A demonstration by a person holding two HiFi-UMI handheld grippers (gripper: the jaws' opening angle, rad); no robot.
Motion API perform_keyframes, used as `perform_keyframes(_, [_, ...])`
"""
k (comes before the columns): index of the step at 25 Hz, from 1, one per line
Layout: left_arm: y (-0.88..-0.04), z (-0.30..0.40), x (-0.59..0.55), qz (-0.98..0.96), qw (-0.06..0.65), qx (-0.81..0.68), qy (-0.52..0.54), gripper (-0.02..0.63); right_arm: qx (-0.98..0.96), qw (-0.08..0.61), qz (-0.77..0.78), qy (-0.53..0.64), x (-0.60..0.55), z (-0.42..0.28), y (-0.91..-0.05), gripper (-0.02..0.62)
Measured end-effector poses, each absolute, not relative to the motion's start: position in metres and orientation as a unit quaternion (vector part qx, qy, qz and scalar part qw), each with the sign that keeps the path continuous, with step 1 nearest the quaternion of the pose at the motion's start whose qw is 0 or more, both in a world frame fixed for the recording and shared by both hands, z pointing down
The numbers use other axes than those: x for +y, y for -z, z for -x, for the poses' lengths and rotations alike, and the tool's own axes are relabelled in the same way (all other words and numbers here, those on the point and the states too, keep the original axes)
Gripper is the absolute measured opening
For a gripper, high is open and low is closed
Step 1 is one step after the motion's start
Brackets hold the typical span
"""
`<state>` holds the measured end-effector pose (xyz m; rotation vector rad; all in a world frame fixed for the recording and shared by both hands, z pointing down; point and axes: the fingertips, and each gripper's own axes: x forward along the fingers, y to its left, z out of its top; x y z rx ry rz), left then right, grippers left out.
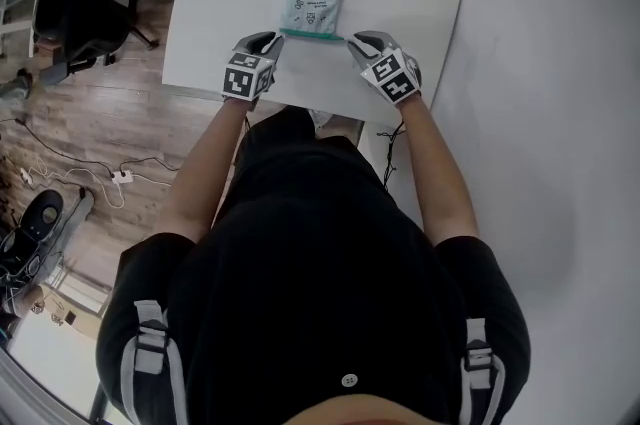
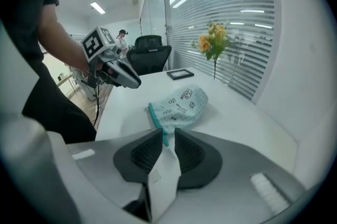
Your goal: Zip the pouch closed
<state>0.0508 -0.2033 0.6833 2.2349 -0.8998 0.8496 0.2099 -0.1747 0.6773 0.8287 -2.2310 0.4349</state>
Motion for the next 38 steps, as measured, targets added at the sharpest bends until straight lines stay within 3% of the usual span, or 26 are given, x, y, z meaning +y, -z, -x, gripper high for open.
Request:
perform_keyframes(9, [-0.551, -0.062, -0.208, -0.896, 0.188, -0.353, -0.194, 0.014, -0.888, 0.221, -0.383, -0.123, -0.18, -0.185, -0.555, 0.045])
perform_keyframes(16, [-0.485, -0.068, -0.198, -0.915, 0.178, -0.342, -0.12, 0.008, -0.903, 0.146, -0.392, -0.1, -0.172, -0.175, -0.492, 0.011])
perform_keyframes(29, [-0.393, -0.073, -0.177, -0.938, 0.103, -0.326, -0.059, 0.008, -0.908, 0.045, -0.413, -0.056, -0.153, -0.174, -0.387, 0.011])
perform_keyframes(38, [-0.358, -0.084, -0.154, -0.944, 0.048, -0.325, -0.037, 0.008, -0.912, 0.043, -0.407, -0.006, -0.131, -0.169, -0.354, 0.011])
